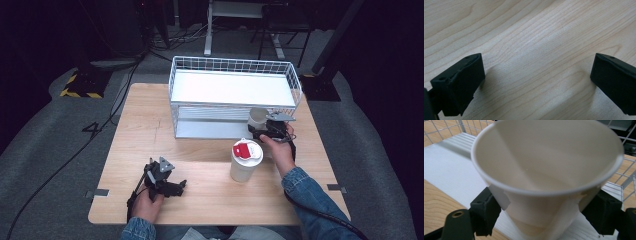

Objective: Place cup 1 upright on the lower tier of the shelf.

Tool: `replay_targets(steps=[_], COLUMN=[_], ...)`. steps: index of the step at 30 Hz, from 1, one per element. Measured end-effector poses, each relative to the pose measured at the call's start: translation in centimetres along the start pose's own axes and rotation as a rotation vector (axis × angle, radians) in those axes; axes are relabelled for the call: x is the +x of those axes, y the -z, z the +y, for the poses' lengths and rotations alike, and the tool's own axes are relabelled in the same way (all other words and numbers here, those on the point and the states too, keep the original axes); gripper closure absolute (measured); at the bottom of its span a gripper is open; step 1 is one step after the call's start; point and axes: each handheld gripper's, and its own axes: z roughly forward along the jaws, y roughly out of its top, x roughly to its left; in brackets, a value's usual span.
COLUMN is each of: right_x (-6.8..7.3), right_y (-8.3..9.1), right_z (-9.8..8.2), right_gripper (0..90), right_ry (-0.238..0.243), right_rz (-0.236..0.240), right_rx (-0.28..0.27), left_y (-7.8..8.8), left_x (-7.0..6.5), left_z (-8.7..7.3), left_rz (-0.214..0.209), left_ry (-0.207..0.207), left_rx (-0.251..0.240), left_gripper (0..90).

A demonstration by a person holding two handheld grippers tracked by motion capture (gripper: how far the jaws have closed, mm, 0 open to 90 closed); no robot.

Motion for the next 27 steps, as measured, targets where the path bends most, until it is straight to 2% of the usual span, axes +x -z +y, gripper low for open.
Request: replay_targets(steps=[4,5,7,9,10,13,16,21,22,27], right_x=[-0.2,-0.2,-0.2,-0.2,-0.2,-0.1,0.2,0.5,0.6,0.7], right_y=[-0.2,-0.3,-0.4,-0.4,-0.4,-0.4,-0.3,0.1,0.4,0.9], right_z=[0.0,0.0,0.0,-0.1,-0.1,0.0,0.1,0.3,0.3,0.3], right_gripper=[21.9,17.7,15.0,14.8,11.9,9.9,6.8,5.7,5.6,5.5], right_ry=[-0.015,-0.019,-0.018,-0.014,-0.007,-0.007,0.015,0.021,0.037,0.022], right_rz=[0.011,0.023,0.028,0.024,0.019,0.032,0.024,0.008,-0.013,-0.017], right_rx=[-0.003,0.0,0.015,0.017,0.014,0.018,0.017,0.021,0.022,0.002], left_y=[0.0,0.0,0.0,0.0,0.0,0.0,0.0,0.0,0.0,0.0], left_x=[0.0,0.0,0.0,0.0,0.0,0.0,0.0,0.0,0.0,0.0], left_z=[0.0,0.0,0.0,0.0,0.0,0.0,0.0,0.0,0.0,0.0], left_rz=[0.0,0.0,0.0,0.0,0.0,0.0,0.0,0.0,0.0,-0.002], left_ry=[0.0,0.0,0.0,0.0,0.0,0.0,0.0,0.0,0.0,0.0], left_rx=[0.0,0.0,0.0,0.0,0.0,0.0,0.0,0.0,0.0,0.002], left_gripper=[0.0,0.0,0.0,0.0,0.0,0.0,0.0,0.0,0.0,0.0])
